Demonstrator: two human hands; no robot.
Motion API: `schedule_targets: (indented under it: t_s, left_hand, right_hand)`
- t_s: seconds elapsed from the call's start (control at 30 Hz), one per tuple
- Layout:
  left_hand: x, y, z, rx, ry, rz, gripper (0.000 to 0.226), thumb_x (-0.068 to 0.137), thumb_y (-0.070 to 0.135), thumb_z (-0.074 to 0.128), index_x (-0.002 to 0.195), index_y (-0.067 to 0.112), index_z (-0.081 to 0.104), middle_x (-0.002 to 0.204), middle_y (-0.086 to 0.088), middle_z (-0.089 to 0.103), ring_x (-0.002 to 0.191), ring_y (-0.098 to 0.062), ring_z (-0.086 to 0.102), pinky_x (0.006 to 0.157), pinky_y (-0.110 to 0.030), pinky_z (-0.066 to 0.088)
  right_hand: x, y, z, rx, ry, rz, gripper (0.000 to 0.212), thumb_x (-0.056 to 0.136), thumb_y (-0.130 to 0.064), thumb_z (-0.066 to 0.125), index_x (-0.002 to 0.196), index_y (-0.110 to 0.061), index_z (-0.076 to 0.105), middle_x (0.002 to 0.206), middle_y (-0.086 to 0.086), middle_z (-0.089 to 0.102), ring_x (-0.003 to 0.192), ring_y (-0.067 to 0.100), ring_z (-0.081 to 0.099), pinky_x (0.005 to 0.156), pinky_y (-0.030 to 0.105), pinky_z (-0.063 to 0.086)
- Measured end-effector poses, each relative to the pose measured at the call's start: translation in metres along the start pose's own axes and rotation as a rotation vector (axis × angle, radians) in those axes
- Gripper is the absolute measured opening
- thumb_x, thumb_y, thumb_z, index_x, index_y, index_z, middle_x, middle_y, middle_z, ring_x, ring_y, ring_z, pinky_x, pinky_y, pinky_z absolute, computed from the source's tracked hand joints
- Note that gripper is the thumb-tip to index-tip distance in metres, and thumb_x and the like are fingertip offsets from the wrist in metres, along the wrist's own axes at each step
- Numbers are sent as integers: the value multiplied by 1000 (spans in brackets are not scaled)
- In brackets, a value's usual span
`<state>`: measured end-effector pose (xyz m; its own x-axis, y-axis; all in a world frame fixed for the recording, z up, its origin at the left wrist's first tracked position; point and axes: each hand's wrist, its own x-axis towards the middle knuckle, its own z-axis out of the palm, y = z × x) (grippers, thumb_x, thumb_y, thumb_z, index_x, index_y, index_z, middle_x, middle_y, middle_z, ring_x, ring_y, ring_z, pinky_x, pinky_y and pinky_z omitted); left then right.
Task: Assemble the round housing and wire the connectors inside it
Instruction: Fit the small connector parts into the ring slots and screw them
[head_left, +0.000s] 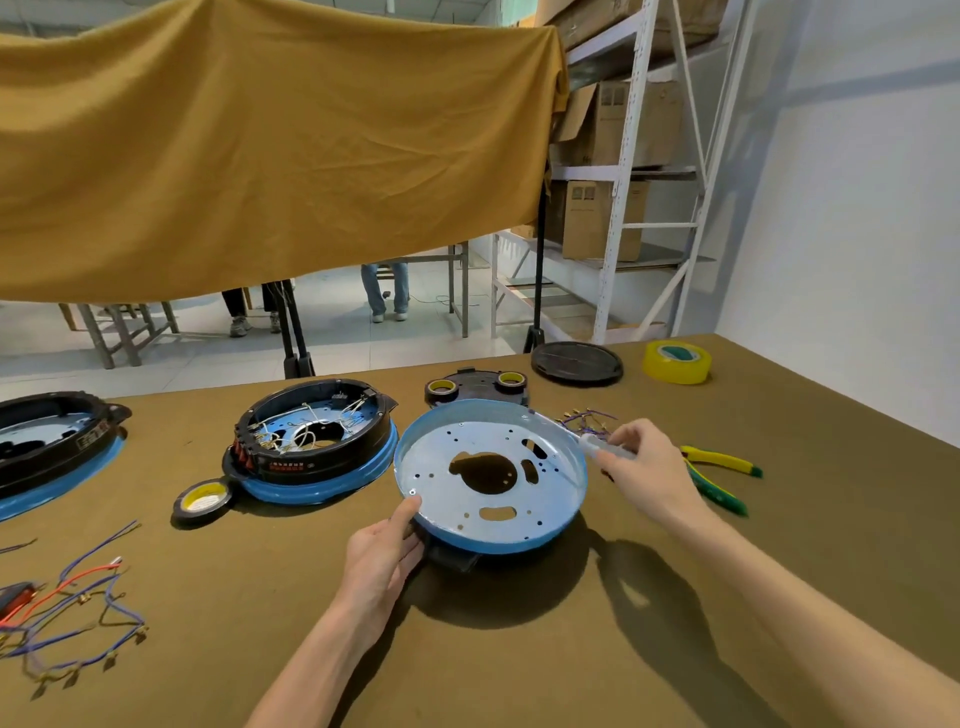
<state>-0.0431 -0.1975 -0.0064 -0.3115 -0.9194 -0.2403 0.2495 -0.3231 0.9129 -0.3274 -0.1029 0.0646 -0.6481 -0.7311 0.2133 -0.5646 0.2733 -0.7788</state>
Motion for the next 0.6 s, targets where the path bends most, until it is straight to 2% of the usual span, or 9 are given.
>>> schedule_targets:
  t_s: [0.1,0.13,0.23,0.37,0.47,0.53,0.6]
  left_hand:
    - [1,1,0,16,4,15,42,92,39,70,122,10,62,146,-17,55,134,-29,54,110,-40,45]
    - [0,2,0,21,3,24,43,92,40,69,123,11,62,147,-17,55,135,-28,53,110,-39,45]
    - [3,1,2,9,3,35,68,90,43,71,143,5,51,151,-17,51,138,-29,49,111,-40,43]
    - [6,2,2,19,17,9,75,81,40,78,139,-1,51,151,-18,50,140,-28,47,116,-43,39]
    - [9,1,0,43,1,25,86,70,41,80,140,-2,52,150,-15,51,135,-25,50,115,-43,39]
    - [9,1,1,49,11,52,93,70,42,79,146,-1,49,154,-15,48,140,-28,46,115,-44,39]
    - [8,-1,3,67,30,78,90,73,43,78,147,1,49,153,-14,50,142,-30,45,115,-45,40]
  right_hand:
    - [-12,33,11,-81,81,43,19,96,-33,66,105,-22,53,101,1,66,89,25,61,73,39,48]
    - [-15,39,15,-140,92,19,17,98,-30,64,106,-24,50,101,1,65,86,24,60,71,38,46]
    - [-24,48,26,-317,118,-61,20,100,-28,61,109,-27,43,104,-1,62,84,20,56,66,33,39]
    - [-27,56,31,-476,29,-82,28,100,-33,61,122,-20,50,116,2,62,104,22,59,75,30,43]
    - [-25,63,24,-474,34,-81,28,102,-42,54,118,-19,59,116,3,61,107,24,56,84,35,43]
    - [-20,70,11,-504,125,-63,24,103,-33,53,114,-17,66,115,8,64,106,28,58,87,39,43]
    - [-14,81,-4,-564,133,7,25,102,-25,53,121,-17,67,121,11,61,109,29,59,90,40,46]
